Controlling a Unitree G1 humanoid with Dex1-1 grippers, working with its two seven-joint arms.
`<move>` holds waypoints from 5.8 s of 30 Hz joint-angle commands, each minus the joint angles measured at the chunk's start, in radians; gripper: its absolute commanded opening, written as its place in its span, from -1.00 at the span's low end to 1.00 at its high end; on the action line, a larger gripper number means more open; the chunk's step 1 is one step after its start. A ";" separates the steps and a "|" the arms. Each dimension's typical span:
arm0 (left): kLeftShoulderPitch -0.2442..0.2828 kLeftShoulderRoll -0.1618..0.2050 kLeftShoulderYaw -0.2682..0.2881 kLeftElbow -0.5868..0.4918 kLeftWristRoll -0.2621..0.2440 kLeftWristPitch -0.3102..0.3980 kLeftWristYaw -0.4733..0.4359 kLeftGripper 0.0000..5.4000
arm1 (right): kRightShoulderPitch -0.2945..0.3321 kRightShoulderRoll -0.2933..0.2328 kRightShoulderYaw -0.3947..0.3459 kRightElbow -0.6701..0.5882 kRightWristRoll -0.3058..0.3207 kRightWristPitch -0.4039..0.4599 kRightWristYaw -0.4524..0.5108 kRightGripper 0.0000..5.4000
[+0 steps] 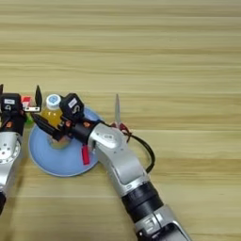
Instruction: Move the objects on the table
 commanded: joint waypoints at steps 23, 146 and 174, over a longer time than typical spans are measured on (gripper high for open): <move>0.004 0.001 -0.002 -0.015 0.013 0.002 0.002 1.00 | -0.026 0.010 -0.039 0.069 -0.017 0.055 0.015 0.93; 0.270 -0.007 -0.135 -0.766 -0.114 0.238 -0.294 1.00 | -0.252 -0.241 -0.519 0.712 -0.131 -0.366 -0.429 0.98; 0.288 -0.025 -0.238 -0.612 -0.118 0.217 -0.377 1.00 | -0.257 -0.230 -0.511 0.714 -0.135 -0.370 -0.440 0.98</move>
